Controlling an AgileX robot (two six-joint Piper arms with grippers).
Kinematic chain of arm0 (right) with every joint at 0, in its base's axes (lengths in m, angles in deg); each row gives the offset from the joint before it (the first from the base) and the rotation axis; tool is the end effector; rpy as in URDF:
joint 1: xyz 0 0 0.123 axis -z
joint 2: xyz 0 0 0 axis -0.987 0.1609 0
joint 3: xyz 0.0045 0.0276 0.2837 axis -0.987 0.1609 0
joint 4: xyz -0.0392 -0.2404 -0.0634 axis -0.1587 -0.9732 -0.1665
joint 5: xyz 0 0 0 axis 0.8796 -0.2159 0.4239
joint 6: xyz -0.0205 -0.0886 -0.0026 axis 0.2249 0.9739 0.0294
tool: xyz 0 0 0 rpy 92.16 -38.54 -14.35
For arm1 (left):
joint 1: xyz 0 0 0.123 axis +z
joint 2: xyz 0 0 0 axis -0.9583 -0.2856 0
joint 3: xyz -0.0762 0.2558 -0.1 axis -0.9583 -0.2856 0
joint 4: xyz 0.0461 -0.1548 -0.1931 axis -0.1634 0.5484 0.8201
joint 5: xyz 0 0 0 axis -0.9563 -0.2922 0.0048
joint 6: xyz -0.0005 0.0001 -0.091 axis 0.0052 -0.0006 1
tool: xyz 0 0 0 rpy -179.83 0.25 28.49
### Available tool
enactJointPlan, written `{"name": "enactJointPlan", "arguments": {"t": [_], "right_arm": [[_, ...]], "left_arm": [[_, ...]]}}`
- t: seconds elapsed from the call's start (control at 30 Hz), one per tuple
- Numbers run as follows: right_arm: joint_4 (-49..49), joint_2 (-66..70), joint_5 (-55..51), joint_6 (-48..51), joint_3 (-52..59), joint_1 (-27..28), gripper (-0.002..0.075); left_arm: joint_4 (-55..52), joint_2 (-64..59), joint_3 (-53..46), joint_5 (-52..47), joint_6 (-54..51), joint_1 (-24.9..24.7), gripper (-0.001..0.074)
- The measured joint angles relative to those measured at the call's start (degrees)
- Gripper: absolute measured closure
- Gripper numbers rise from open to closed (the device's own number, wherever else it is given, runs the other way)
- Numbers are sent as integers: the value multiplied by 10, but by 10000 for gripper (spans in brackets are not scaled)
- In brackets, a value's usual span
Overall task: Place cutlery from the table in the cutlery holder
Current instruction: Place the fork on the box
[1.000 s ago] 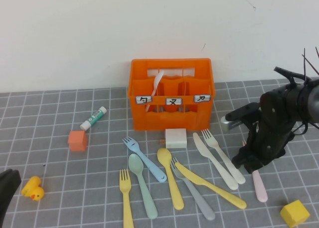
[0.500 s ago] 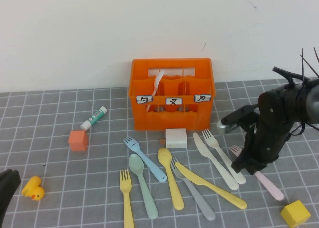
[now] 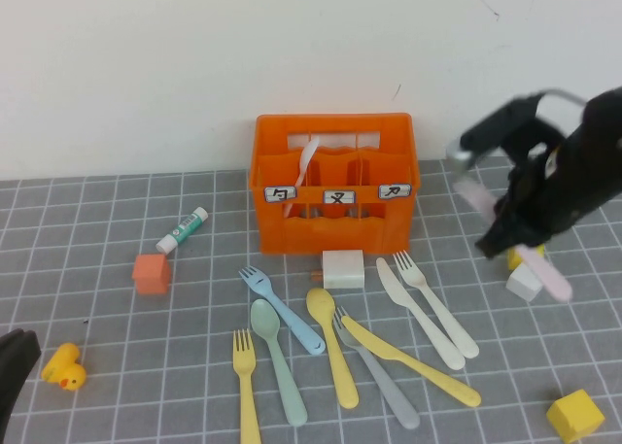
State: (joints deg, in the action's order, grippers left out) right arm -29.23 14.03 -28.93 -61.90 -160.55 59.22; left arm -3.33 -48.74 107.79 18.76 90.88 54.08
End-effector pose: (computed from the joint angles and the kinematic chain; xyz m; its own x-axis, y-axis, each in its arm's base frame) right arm 0.3524 0.1350 0.2300 -0.6736 -0.5907 -0.4442 -0.5798 0.7951 -0.1781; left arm 0.0819 -0.0274 0.2775 -0.2512 -0.0894 -0.9638 0.2799 0.9465 -0.1608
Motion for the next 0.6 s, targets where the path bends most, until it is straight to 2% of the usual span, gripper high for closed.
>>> {"name": "enactJointPlan", "arguments": {"t": [0.13,0.3,0.4,0.47,0.6], "right_arm": [[31,-52,49,35,0,0,611],[99,-90,183,48,0,0,611],[179,-93,269,49,0,-1,611],[220,-90,316,49,1,-9,611],[243,-72,417,49,3,-39,611]], "left_arm": [[0,0,0,0,0,0,736],[-1,0,0,0,0,0,736],[-1,0,0,0,0,0,736],[-1,0,0,0,0,0,736],[-2,0,0,1,0,0,736]]}}
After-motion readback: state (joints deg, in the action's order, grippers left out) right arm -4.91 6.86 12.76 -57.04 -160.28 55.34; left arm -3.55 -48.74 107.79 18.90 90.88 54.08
